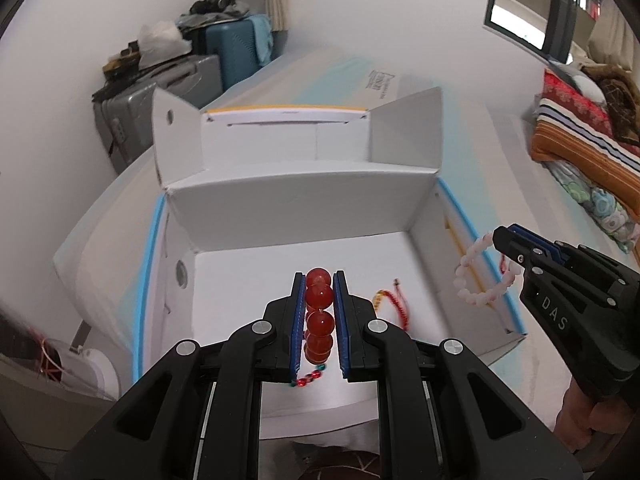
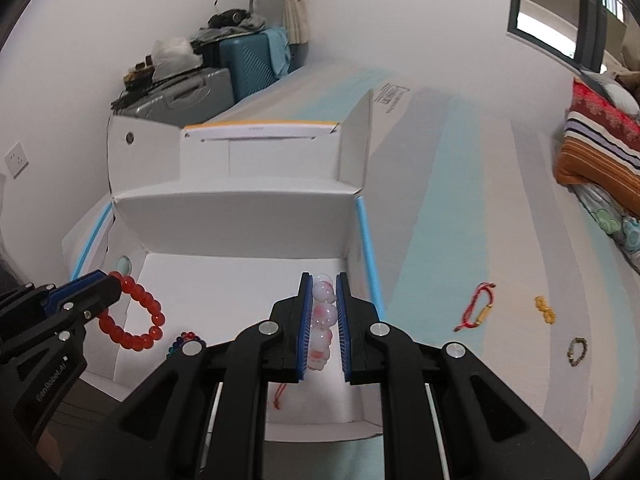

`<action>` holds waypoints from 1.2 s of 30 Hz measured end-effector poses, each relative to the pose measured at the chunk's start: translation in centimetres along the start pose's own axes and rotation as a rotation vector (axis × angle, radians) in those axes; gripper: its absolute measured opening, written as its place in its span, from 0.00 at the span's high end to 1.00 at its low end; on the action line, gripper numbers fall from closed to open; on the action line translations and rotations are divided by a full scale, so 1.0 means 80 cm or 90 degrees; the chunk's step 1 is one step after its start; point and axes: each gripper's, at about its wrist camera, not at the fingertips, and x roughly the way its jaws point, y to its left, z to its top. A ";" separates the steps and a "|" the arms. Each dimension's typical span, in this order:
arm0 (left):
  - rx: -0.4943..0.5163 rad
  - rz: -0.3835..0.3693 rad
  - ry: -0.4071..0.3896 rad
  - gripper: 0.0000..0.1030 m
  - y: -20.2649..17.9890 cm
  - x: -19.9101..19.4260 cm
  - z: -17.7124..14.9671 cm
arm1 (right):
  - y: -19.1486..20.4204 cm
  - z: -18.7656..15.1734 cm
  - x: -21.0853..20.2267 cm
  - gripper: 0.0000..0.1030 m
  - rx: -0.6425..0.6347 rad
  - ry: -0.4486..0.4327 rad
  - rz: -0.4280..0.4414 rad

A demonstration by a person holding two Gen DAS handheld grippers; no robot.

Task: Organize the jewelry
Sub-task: 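Open the left tool dropping the red bracelet while the right tool releases the pink-white bracelet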

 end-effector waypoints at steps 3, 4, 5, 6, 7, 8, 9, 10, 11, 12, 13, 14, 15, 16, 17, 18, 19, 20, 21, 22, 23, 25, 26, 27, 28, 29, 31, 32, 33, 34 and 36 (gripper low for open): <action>-0.006 0.006 0.011 0.87 0.010 0.009 -0.005 | 0.011 -0.005 0.018 0.89 -0.008 0.019 0.004; -0.007 0.008 0.015 0.87 0.012 0.012 -0.006 | 0.015 -0.008 0.025 0.89 -0.010 0.029 0.007; -0.007 0.010 0.019 0.87 0.014 0.017 -0.007 | 0.016 -0.010 0.031 0.89 -0.009 0.036 0.012; -0.007 0.011 0.024 0.87 0.016 0.021 -0.009 | 0.018 -0.012 0.037 0.89 -0.008 0.047 0.020; -0.004 0.014 0.030 0.87 0.016 0.026 -0.011 | 0.019 -0.014 0.042 0.89 -0.007 0.053 0.024; -0.004 0.014 0.034 0.87 0.017 0.030 -0.012 | 0.021 -0.017 0.049 0.89 -0.007 0.062 0.025; -0.005 0.014 0.038 0.87 0.019 0.034 -0.013 | 0.023 -0.019 0.053 0.89 -0.008 0.068 0.025; -0.006 0.015 0.041 0.87 0.020 0.038 -0.013 | 0.025 -0.020 0.057 0.89 -0.008 0.073 0.026; -0.008 0.016 0.045 0.87 0.022 0.042 -0.014 | 0.026 -0.023 0.062 0.89 -0.007 0.082 0.030; -0.010 0.016 0.048 0.87 0.024 0.045 -0.016 | 0.027 -0.024 0.065 0.89 -0.007 0.087 0.031; -0.011 0.018 0.051 0.87 0.025 0.048 -0.016 | 0.027 -0.026 0.069 0.89 -0.007 0.093 0.032; -0.011 0.021 0.055 0.87 0.026 0.052 -0.018 | 0.028 -0.027 0.072 0.89 -0.008 0.099 0.032; -0.013 0.023 0.060 0.87 0.027 0.056 -0.019 | 0.029 -0.029 0.076 0.89 -0.008 0.106 0.032; -0.015 0.025 0.065 0.87 0.028 0.060 -0.020 | 0.029 -0.031 0.080 0.89 -0.008 0.114 0.035; -0.016 0.026 0.069 0.87 0.029 0.063 -0.021 | 0.030 -0.032 0.083 0.89 -0.009 0.120 0.035; -0.015 0.029 0.075 0.87 0.029 0.068 -0.022 | 0.031 -0.034 0.086 0.89 -0.012 0.125 0.034; -0.013 0.030 0.079 0.87 0.029 0.071 -0.023 | 0.032 -0.035 0.089 0.89 -0.016 0.129 0.031; -0.012 0.032 0.083 0.87 0.029 0.074 -0.023 | 0.033 -0.038 0.093 0.89 -0.019 0.134 0.027; -0.012 0.034 0.085 0.87 0.030 0.077 -0.024 | 0.033 -0.038 0.095 0.89 -0.020 0.137 0.026; -0.014 0.035 0.087 0.87 0.030 0.079 -0.025 | 0.033 -0.040 0.097 0.89 -0.020 0.141 0.025; -0.014 0.035 0.088 0.87 0.031 0.080 -0.026 | 0.033 -0.041 0.099 0.89 -0.020 0.142 0.024; -0.014 0.035 0.090 0.87 0.030 0.082 -0.027 | 0.033 -0.044 0.101 0.89 -0.021 0.145 0.022; -0.013 0.034 0.091 0.87 0.030 0.083 -0.027 | 0.033 -0.044 0.102 0.89 -0.022 0.146 0.022; -0.010 0.033 0.092 0.87 0.029 0.084 -0.027 | 0.034 -0.045 0.103 0.89 -0.022 0.147 0.022; -0.011 0.031 0.093 0.87 0.029 0.084 -0.028 | 0.034 -0.045 0.104 0.89 -0.023 0.148 0.021; -0.011 0.032 0.094 0.86 0.030 0.085 -0.027 | 0.034 -0.046 0.104 0.89 -0.025 0.149 0.020; -0.012 0.037 0.090 0.86 0.030 0.084 -0.026 | 0.034 -0.046 0.105 0.89 -0.025 0.150 0.021; -0.014 0.037 0.089 0.86 0.031 0.083 -0.025 | 0.034 -0.046 0.105 0.89 -0.025 0.151 0.021; -0.015 0.037 0.089 0.86 0.030 0.082 -0.024 | 0.034 -0.046 0.106 0.89 -0.024 0.151 0.021; -0.015 0.039 0.090 0.86 0.031 0.082 -0.024 | 0.034 -0.047 0.106 0.88 -0.024 0.153 0.022; -0.017 0.043 0.091 0.85 0.032 0.081 -0.024 | 0.033 -0.046 0.105 0.87 -0.024 0.153 0.023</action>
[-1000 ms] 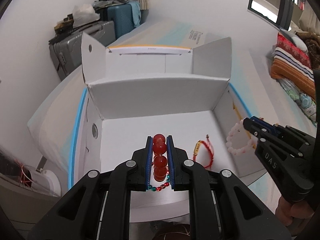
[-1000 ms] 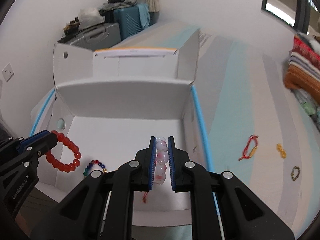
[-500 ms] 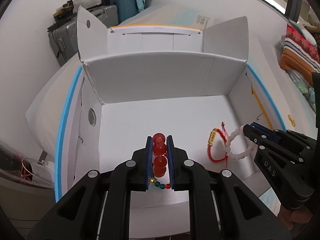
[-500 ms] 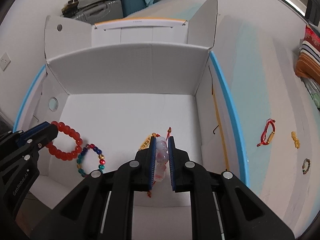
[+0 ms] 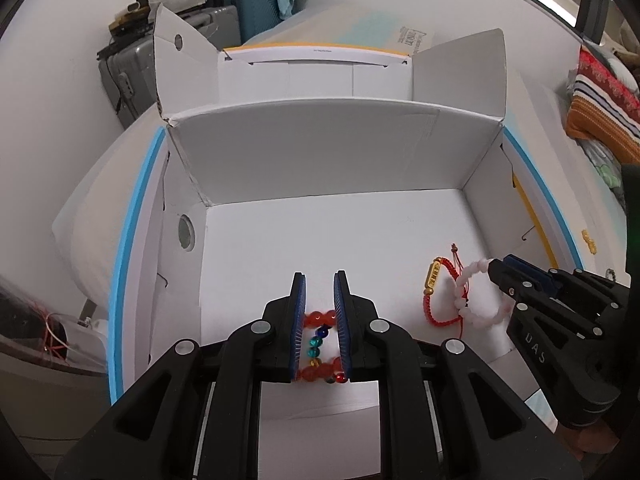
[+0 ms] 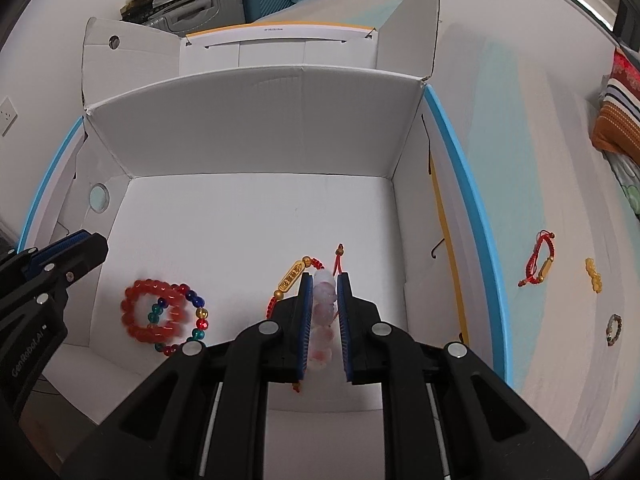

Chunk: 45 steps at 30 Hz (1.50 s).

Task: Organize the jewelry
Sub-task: 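Open the left tool dropping the red bracelet while the right tool releases the pink-white bracelet, then move both open tools back over the pearl strand and wooden bead bracelet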

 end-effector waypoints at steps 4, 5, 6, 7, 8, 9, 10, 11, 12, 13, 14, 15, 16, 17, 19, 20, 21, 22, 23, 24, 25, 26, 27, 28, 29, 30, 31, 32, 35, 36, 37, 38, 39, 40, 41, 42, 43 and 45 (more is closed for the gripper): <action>-0.004 0.000 -0.005 0.81 0.000 -0.006 -0.002 | -0.003 -0.001 -0.007 0.86 0.001 -0.006 0.003; -0.005 0.001 -0.007 0.75 0.000 -0.009 -0.003 | -0.004 0.000 -0.011 0.79 0.001 -0.009 0.005; -0.007 0.001 -0.010 0.71 -0.001 -0.012 -0.004 | -0.005 -0.001 -0.016 0.74 0.003 -0.015 0.008; -0.008 0.003 -0.015 0.69 -0.002 -0.016 -0.004 | -0.008 -0.001 -0.022 0.65 0.006 -0.024 0.011; -0.009 0.003 -0.019 0.63 -0.002 -0.019 -0.004 | -0.010 -0.001 -0.028 0.59 0.010 -0.030 0.012; -0.011 0.002 -0.027 0.56 -0.003 -0.025 -0.005 | -0.013 -0.001 -0.033 0.57 0.015 -0.037 0.013; -0.010 0.002 -0.038 0.55 -0.005 -0.031 -0.005 | -0.018 -0.001 -0.041 0.54 0.022 -0.045 0.012; -0.008 0.003 -0.043 0.53 -0.007 -0.035 -0.006 | -0.022 -0.001 -0.045 0.50 0.027 -0.050 0.011; -0.008 0.002 -0.048 0.50 -0.010 -0.040 -0.006 | -0.025 -0.001 -0.050 0.46 0.032 -0.057 0.009; -0.007 0.000 -0.052 0.47 -0.012 -0.044 -0.006 | -0.030 -0.002 -0.055 0.41 0.038 -0.063 0.006; -0.004 0.001 -0.059 0.40 -0.017 -0.049 -0.007 | -0.037 -0.003 -0.061 0.39 0.047 -0.072 0.001; -0.001 0.003 -0.066 0.35 -0.022 -0.053 -0.007 | -0.044 -0.004 -0.066 0.36 0.055 -0.078 -0.004; 0.003 0.002 -0.070 0.32 -0.026 -0.056 -0.007 | -0.050 -0.004 -0.069 0.32 0.061 -0.082 -0.008; 0.009 -0.003 -0.074 0.29 -0.033 -0.060 -0.007 | -0.059 -0.005 -0.074 0.28 0.071 -0.088 -0.014; 0.017 -0.008 -0.075 0.27 -0.044 -0.064 -0.008 | -0.076 -0.009 -0.083 0.25 0.089 -0.099 -0.023; 0.019 -0.010 -0.076 0.26 -0.049 -0.065 -0.008 | -0.083 -0.010 -0.085 0.22 0.095 -0.102 -0.026; 0.022 -0.014 -0.077 0.23 -0.054 -0.067 -0.009 | -0.090 -0.012 -0.088 0.21 0.101 -0.106 -0.030; 0.024 -0.017 -0.078 0.22 -0.060 -0.068 -0.009 | -0.096 -0.016 -0.091 0.17 0.106 -0.110 -0.034; 0.028 -0.020 -0.079 0.21 -0.067 -0.069 -0.010 | -0.104 -0.019 -0.094 0.15 0.112 -0.116 -0.040; 0.033 -0.022 -0.081 0.21 -0.073 -0.070 -0.010 | -0.110 -0.020 -0.097 0.15 0.114 -0.122 -0.046; 0.038 -0.026 -0.082 0.21 -0.081 -0.071 -0.011 | -0.118 -0.023 -0.100 0.15 0.118 -0.127 -0.054; 0.043 -0.028 -0.082 0.21 -0.087 -0.071 -0.011 | -0.122 -0.026 -0.102 0.15 0.121 -0.129 -0.058; 0.047 -0.031 -0.081 0.20 -0.092 -0.072 -0.012 | -0.129 -0.028 -0.105 0.15 0.124 -0.132 -0.060; 0.051 -0.034 -0.081 0.20 -0.099 -0.072 -0.012 | -0.133 -0.031 -0.107 0.13 0.126 -0.133 -0.061; 0.055 -0.038 -0.082 0.20 -0.107 -0.073 -0.012 | -0.139 -0.034 -0.110 0.13 0.127 -0.136 -0.065; 0.059 -0.041 -0.083 0.19 -0.115 -0.074 -0.013 | -0.144 -0.036 -0.113 0.13 0.127 -0.138 -0.068; 0.062 -0.043 -0.085 0.18 -0.120 -0.075 -0.013 | -0.148 -0.038 -0.116 0.12 0.129 -0.140 -0.070; 0.068 -0.047 -0.089 0.15 -0.128 -0.076 -0.014 | -0.155 -0.041 -0.119 0.11 0.131 -0.142 -0.073; 0.084 -0.054 -0.094 0.12 -0.149 -0.079 -0.015 | -0.172 -0.048 -0.127 0.09 0.138 -0.146 -0.078; 0.088 -0.057 -0.094 0.10 -0.154 -0.080 -0.015 | -0.179 -0.051 -0.129 0.09 0.141 -0.148 -0.080; 0.094 -0.058 -0.097 0.09 -0.163 -0.081 -0.016 | -0.184 -0.053 -0.131 0.08 0.143 -0.148 -0.083; 0.098 -0.059 -0.099 0.07 -0.169 -0.081 -0.016 | -0.191 -0.056 -0.134 0.08 0.147 -0.149 -0.086; 0.101 -0.060 -0.100 0.06 -0.175 -0.082 -0.017 | -0.198 -0.058 -0.136 0.07 0.152 -0.151 -0.089; 0.105 -0.062 -0.102 0.06 -0.181 -0.083 -0.017 | -0.203 -0.060 -0.137 0.07 0.155 -0.151 -0.090; 0.109 -0.065 -0.104 0.06 -0.189 -0.084 -0.018 | -0.211 -0.064 -0.139 0.07 0.160 -0.151 -0.094; 0.113 -0.067 -0.104 0.06 -0.194 -0.085 -0.018 | -0.218 -0.066 -0.141 0.07 0.163 -0.151 -0.095; 0.119 -0.069 -0.105 0.06 -0.203 -0.085 -0.019 | -0.223 -0.068 -0.142 0.07 0.166 -0.151 -0.096; 0.129 -0.069 -0.106 0.06 -0.217 -0.086 -0.021 | -0.238 -0.074 -0.145 0.07 0.175 -0.149 -0.098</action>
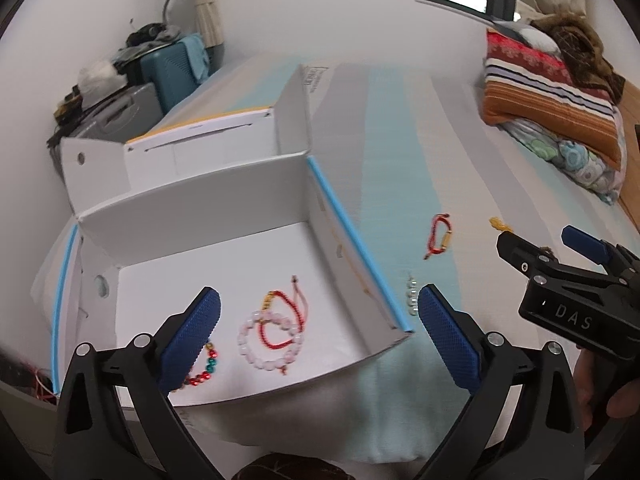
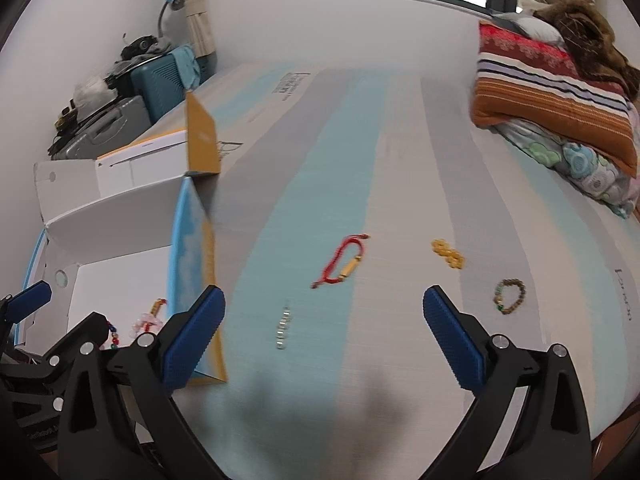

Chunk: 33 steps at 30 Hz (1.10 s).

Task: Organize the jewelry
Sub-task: 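Move both open tools back over the pearl strand and wooden bead bracelet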

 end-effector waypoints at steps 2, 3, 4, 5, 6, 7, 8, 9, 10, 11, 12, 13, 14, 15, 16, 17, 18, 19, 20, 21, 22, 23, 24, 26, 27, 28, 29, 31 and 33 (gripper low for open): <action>0.011 -0.005 -0.001 0.06 -0.015 0.001 0.001 | -0.018 0.000 -0.002 0.07 0.010 0.002 -0.003; 0.017 -0.009 -0.001 0.06 -0.024 0.002 0.002 | -0.026 0.000 -0.003 0.07 0.014 0.002 -0.005; 0.022 -0.013 -0.001 0.06 -0.032 0.002 0.003 | -0.032 -0.001 -0.004 0.07 0.016 0.001 -0.008; 0.025 -0.016 -0.001 0.06 -0.038 0.003 0.003 | -0.042 -0.001 -0.005 0.07 0.020 0.001 -0.013; 0.030 -0.020 -0.001 0.06 -0.044 0.004 0.004 | -0.051 -0.001 -0.006 0.07 0.024 0.001 -0.016; 0.034 -0.023 -0.001 0.06 -0.051 0.005 0.005 | -0.061 -0.001 -0.006 0.07 0.029 0.001 -0.019; 0.041 -0.027 -0.001 0.06 -0.061 0.007 0.006 | -0.069 0.000 -0.007 0.07 0.032 0.001 -0.021; 0.044 -0.029 -0.001 0.06 -0.067 0.008 0.006 | -0.079 -0.001 -0.007 0.07 0.037 0.002 -0.024; 0.047 -0.033 -0.001 0.06 -0.073 0.010 0.007 | -0.086 -0.001 -0.008 0.07 0.040 0.002 -0.028; 0.053 -0.035 -0.001 0.06 -0.083 0.012 0.008 | -0.096 -0.002 -0.008 0.07 0.045 0.002 -0.031; 0.058 -0.037 0.000 0.06 -0.090 0.014 0.009 | -0.106 -0.002 -0.008 0.07 0.053 0.004 -0.035; 0.061 -0.039 0.000 0.06 -0.095 0.016 0.011 | -0.116 -0.003 -0.007 0.07 0.059 0.006 -0.039; 0.064 -0.042 0.001 0.06 -0.102 0.019 0.012 | -0.124 -0.003 -0.006 0.07 0.063 0.008 -0.042; 0.066 -0.044 0.002 0.06 -0.108 0.023 0.013 | -0.132 -0.004 -0.004 0.07 0.068 0.009 -0.044; 0.068 -0.049 0.004 0.06 -0.116 0.027 0.014 | -0.143 -0.005 -0.002 0.07 0.076 0.012 -0.048; 0.070 -0.052 0.006 0.06 -0.120 0.031 0.015 | -0.149 -0.005 0.000 0.07 0.078 0.014 -0.050; 0.073 -0.055 0.010 0.06 -0.127 0.035 0.015 | -0.157 -0.007 0.003 0.07 0.084 0.017 -0.053; 0.077 -0.059 0.013 0.06 -0.134 0.040 0.014 | -0.166 -0.009 0.005 0.07 0.090 0.021 -0.057; 0.080 -0.062 0.015 0.06 -0.140 0.044 0.014 | -0.172 -0.011 0.008 0.07 0.094 0.023 -0.060; 0.084 -0.065 0.018 0.06 -0.147 0.048 0.013 | -0.181 -0.012 0.012 0.07 0.099 0.027 -0.064; 0.088 -0.068 0.021 0.06 -0.154 0.053 0.012 | -0.189 -0.014 0.016 0.07 0.103 0.030 -0.069; 0.094 -0.073 0.026 0.06 -0.164 0.060 0.011 | -0.197 -0.016 0.020 0.07 0.107 0.033 -0.073; 0.097 -0.076 0.029 0.06 -0.167 0.064 0.010 | -0.203 -0.018 0.024 0.07 0.112 0.036 -0.077; 0.104 -0.082 0.038 0.06 -0.180 0.076 0.007 | -0.217 -0.020 0.034 0.07 0.119 0.043 -0.081; 0.108 -0.084 0.043 0.06 -0.187 0.084 0.006 | -0.225 -0.021 0.039 0.07 0.123 0.047 -0.084; 0.112 -0.086 0.049 0.06 -0.194 0.092 0.004 | -0.230 -0.022 0.044 0.07 0.126 0.050 -0.087; 0.113 -0.087 0.053 0.06 -0.198 0.098 0.002 | -0.235 -0.024 0.049 0.07 0.129 0.054 -0.090; 0.114 -0.092 0.061 0.06 -0.205 0.111 0.000 | -0.247 -0.027 0.062 0.07 0.134 0.061 -0.093; 0.112 -0.097 0.070 0.06 -0.211 0.127 -0.003 | -0.257 -0.029 0.073 0.07 0.140 0.069 -0.096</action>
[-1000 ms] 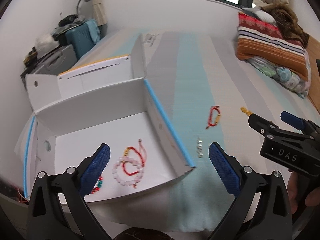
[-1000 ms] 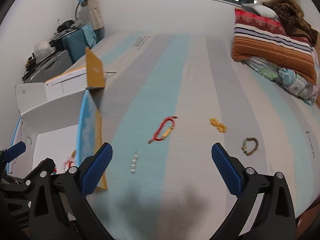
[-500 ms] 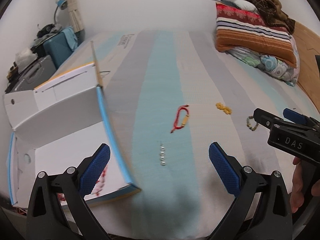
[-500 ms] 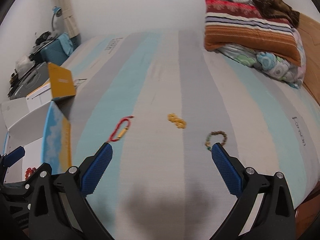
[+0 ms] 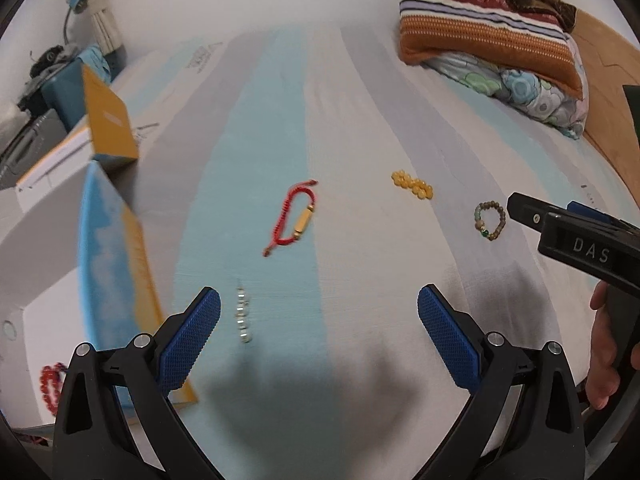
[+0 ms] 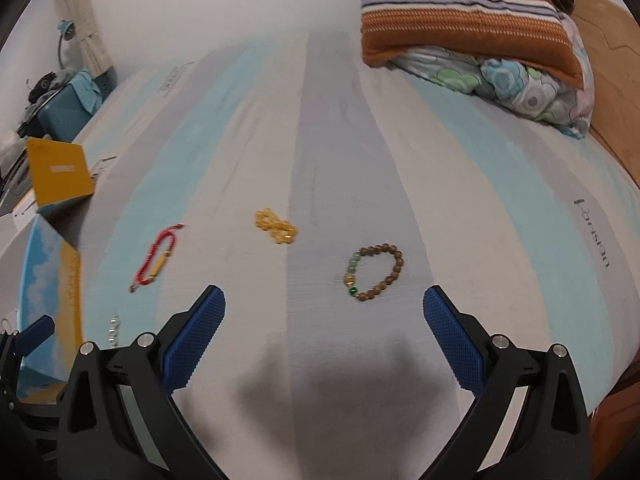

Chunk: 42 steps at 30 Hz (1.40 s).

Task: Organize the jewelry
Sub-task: 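Move both open tools back over the pearl strand and wooden bead bracelet, then grasp the pearl strand with the left tool while the right tool grasps the wooden bead bracelet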

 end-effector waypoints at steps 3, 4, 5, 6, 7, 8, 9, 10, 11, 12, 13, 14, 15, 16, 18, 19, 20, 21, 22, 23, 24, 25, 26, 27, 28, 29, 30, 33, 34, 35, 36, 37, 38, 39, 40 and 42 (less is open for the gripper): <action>-0.013 0.005 0.011 0.06 0.002 0.026 -0.001 | -0.012 0.001 0.023 0.07 0.006 0.012 -0.003; -0.025 0.006 0.016 0.06 0.006 0.037 -0.001 | -0.015 0.001 0.032 0.07 0.008 0.017 -0.003; -0.035 0.007 0.020 0.06 0.010 0.045 -0.002 | -0.017 0.002 0.041 0.07 0.009 0.022 -0.003; -0.045 0.007 0.025 0.06 0.013 0.053 -0.001 | -0.018 0.002 0.047 0.07 0.008 0.026 -0.004; -0.057 0.005 0.031 0.06 0.018 0.063 -0.001 | -0.019 0.002 0.058 0.07 0.006 0.032 -0.007; -0.063 0.005 0.035 0.06 0.021 0.069 -0.001 | -0.020 0.003 0.064 0.07 0.004 0.035 -0.008; -0.070 0.007 0.039 0.06 0.025 0.077 -0.001 | -0.021 0.004 0.073 0.07 0.002 0.040 -0.010; -0.075 0.010 0.042 0.06 0.029 0.084 -0.002 | -0.023 0.004 0.079 0.07 0.000 0.044 -0.010; -0.078 0.010 0.045 0.06 0.032 0.089 -0.002 | -0.024 0.005 0.087 0.07 -0.002 0.047 -0.009; -0.081 0.010 0.048 0.06 0.034 0.093 -0.003 | -0.025 0.005 0.094 0.07 -0.003 0.050 -0.007; -0.083 0.011 0.052 0.06 0.037 0.099 -0.005 | -0.026 0.004 0.099 0.07 -0.003 0.053 -0.008; -0.085 0.011 0.056 0.06 0.039 0.104 -0.006 | -0.028 0.005 0.107 0.07 -0.003 0.057 -0.008; -0.087 0.011 0.058 0.06 0.041 0.108 -0.007 | -0.029 0.005 0.113 0.07 -0.003 0.060 -0.007; -0.091 0.011 0.061 0.06 0.044 0.112 -0.009 | -0.030 0.006 0.120 0.07 -0.003 0.065 -0.006; -0.092 0.013 0.066 0.06 0.048 0.119 -0.012 | -0.032 0.007 0.128 0.07 -0.001 0.071 -0.007; -0.093 0.014 0.068 0.06 0.049 0.120 -0.013 | -0.034 0.007 0.133 0.07 0.000 0.073 -0.006; -0.094 0.012 0.070 0.06 0.051 0.124 -0.015 | -0.036 0.007 0.136 0.08 0.001 0.074 -0.008; -0.095 0.010 0.072 0.06 0.052 0.127 -0.016 | -0.037 0.008 0.140 0.09 0.003 0.075 -0.010; -0.093 0.009 0.073 0.06 0.053 0.131 -0.018 | -0.039 0.008 0.143 0.12 0.004 0.076 -0.011; -0.089 0.011 0.071 0.06 0.052 0.133 -0.019 | -0.043 0.007 0.149 0.15 0.007 0.084 -0.013; -0.086 0.014 0.068 0.06 0.050 0.134 -0.020 | -0.045 0.007 0.152 0.17 0.010 0.090 -0.014; -0.081 0.020 0.065 0.06 0.049 0.134 -0.022 | -0.048 0.006 0.156 0.21 0.013 0.096 -0.014; -0.079 0.021 0.063 0.06 0.048 0.134 -0.022 | -0.050 0.005 0.159 0.25 0.014 0.099 -0.015; -0.079 0.020 0.063 0.07 0.048 0.133 -0.022 | -0.051 0.004 0.161 0.27 0.014 0.102 -0.018; -0.079 0.019 0.063 0.07 0.049 0.132 -0.023 | -0.052 0.004 0.163 0.30 0.013 0.103 -0.021; -0.079 0.018 0.064 0.08 0.048 0.131 -0.024 | -0.053 0.003 0.163 0.34 0.011 0.101 -0.026; -0.078 0.017 0.065 0.11 0.048 0.131 -0.024 | -0.054 0.002 0.163 0.36 0.012 0.099 -0.029; -0.075 0.017 0.067 0.20 0.048 0.129 -0.026 | -0.056 0.000 0.163 0.47 0.015 0.097 -0.032; -0.074 0.017 0.068 0.22 0.048 0.128 -0.026 | -0.058 -0.001 0.163 0.50 0.018 0.097 -0.035; -0.073 0.017 0.068 0.26 0.048 0.127 -0.026 | -0.058 -0.003 0.162 0.53 0.020 0.097 -0.036; -0.070 0.017 0.069 0.31 0.047 0.126 -0.027 | -0.058 -0.003 0.161 0.55 0.022 0.097 -0.035; -0.067 0.017 0.071 0.33 0.047 0.124 -0.027 | -0.060 -0.004 0.160 0.59 0.027 0.096 -0.037; -0.066 0.016 0.072 0.38 0.046 0.122 -0.028 | -0.062 -0.005 0.159 0.63 0.031 0.095 -0.039; -0.065 0.016 0.073 0.43 0.046 0.122 -0.029 | -0.063 -0.006 0.158 0.65 0.034 0.094 -0.040; -0.065 0.016 0.074 0.44 0.046 0.120 -0.030 | -0.065 -0.006 0.158 0.69 0.036 0.094 -0.041; -0.064 0.015 0.075 0.52 0.045 0.118 -0.031 | -0.069 -0.007 0.156 0.76 0.041 0.093 -0.043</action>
